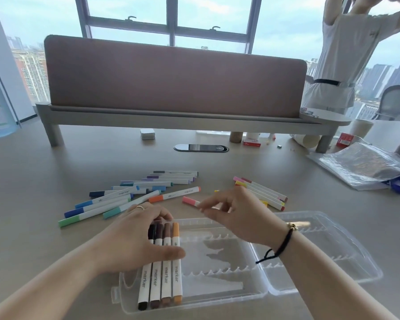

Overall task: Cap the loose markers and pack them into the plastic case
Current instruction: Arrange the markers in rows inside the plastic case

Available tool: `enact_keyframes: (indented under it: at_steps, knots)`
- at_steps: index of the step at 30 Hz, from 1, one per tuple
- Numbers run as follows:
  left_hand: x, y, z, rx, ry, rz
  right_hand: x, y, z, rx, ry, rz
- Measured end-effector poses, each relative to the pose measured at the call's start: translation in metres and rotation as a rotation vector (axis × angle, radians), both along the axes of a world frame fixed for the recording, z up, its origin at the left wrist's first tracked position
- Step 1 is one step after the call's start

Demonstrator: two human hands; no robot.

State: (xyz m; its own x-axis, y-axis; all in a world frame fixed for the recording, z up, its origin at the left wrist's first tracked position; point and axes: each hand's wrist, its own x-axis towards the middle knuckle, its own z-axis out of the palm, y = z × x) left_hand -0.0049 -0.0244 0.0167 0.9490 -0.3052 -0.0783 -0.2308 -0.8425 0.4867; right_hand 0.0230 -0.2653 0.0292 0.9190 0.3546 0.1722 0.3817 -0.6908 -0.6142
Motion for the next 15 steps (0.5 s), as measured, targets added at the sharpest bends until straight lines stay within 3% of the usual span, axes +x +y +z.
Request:
enact_keyframes:
  at_steps: [3, 5, 15]
  knots:
    - [0.002, 0.0, -0.003, -0.06, -0.065, 0.058, 0.015, -0.027, 0.0, -0.234, -0.147, -0.259]
    - [0.004, 0.001, -0.005, -0.087, -0.11, 0.09, 0.023, -0.041, -0.006, -0.364, -0.146, -0.375]
    - [0.008, 0.003, -0.012, -0.079, -0.192, 0.124, 0.034, -0.049, -0.02, -0.343, -0.078, -0.456]
